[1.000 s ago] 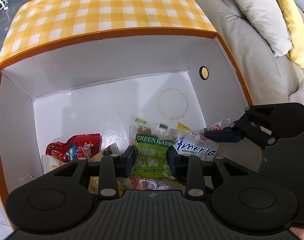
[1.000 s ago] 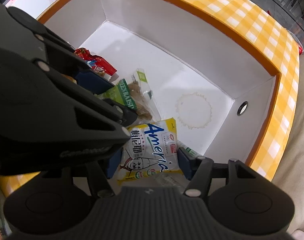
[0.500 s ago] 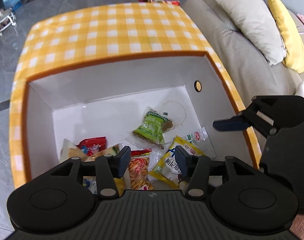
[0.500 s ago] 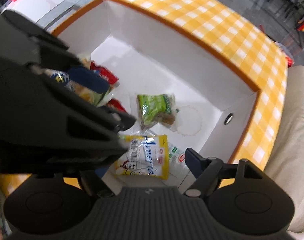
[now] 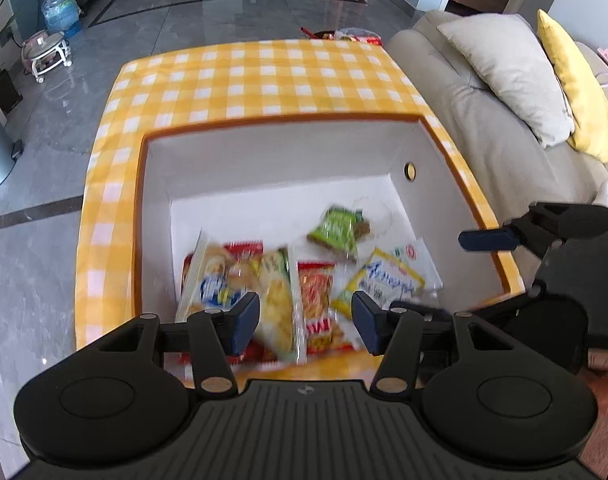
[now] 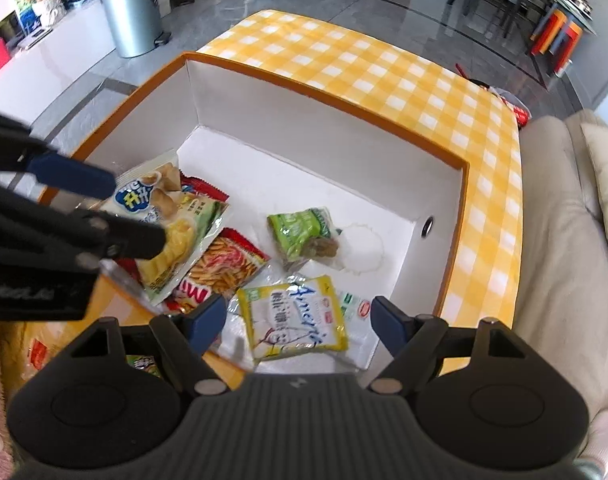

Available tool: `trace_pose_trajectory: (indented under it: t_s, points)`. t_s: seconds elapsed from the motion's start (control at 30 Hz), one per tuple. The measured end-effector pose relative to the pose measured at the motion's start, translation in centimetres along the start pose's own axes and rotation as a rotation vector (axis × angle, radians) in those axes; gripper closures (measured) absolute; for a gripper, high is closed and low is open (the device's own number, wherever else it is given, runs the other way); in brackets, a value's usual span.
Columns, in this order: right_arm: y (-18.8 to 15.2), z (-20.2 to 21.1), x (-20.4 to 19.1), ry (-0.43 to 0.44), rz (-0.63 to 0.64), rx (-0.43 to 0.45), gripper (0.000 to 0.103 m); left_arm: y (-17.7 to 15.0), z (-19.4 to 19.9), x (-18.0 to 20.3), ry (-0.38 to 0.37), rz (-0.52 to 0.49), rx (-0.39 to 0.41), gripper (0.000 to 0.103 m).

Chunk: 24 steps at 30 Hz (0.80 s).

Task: Organize snacks
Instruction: 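Withdraw both grippers from the box back toward the table snacks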

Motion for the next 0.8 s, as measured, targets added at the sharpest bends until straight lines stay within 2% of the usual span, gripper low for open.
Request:
trace_pose_trajectory:
  t_s: [0.2,0.33,0.5,0.63,0.8]
  points:
    - [-0.9,0.7,-0.3,-0.013,-0.025,0.023,0.026,-2.4,0.8,-1.2,0.008,0.010,-0.003,0.040]
    - [-1.2,1.5,-0.3,-0.036,-0.030,0.054,0.026,-3.2,1.3,-2.1,0.023,0.019,0.022,0.040]
    - [-1.9,4.0,-0.7,-0.088,-0.037,0.171,0.025,-4.1,3.1,-2.0,0.011,0.031,0.114,0.040]
    - [-3.1,6.5,-1.3,-0.090,-0.068,0.280,0.022,-5.4,4.8,-1.4,0.009,0.028,0.187,0.037]
    - [-5.9,8.7,-2.7,-0.087,-0.119,0.368,0.022,-7.6,5.8,-0.7,0.004,0.010,0.210,0.037]
Point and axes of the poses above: each gripper's, at about its wrist camera, not at the fingertips, and z roughly against the way its jaws point, x to its right, y to its top, the point moved 9 cm from there along -z, roughly the way its jaws point, and after that the axes turned 11 degrees about y, right-handed, at the moved point
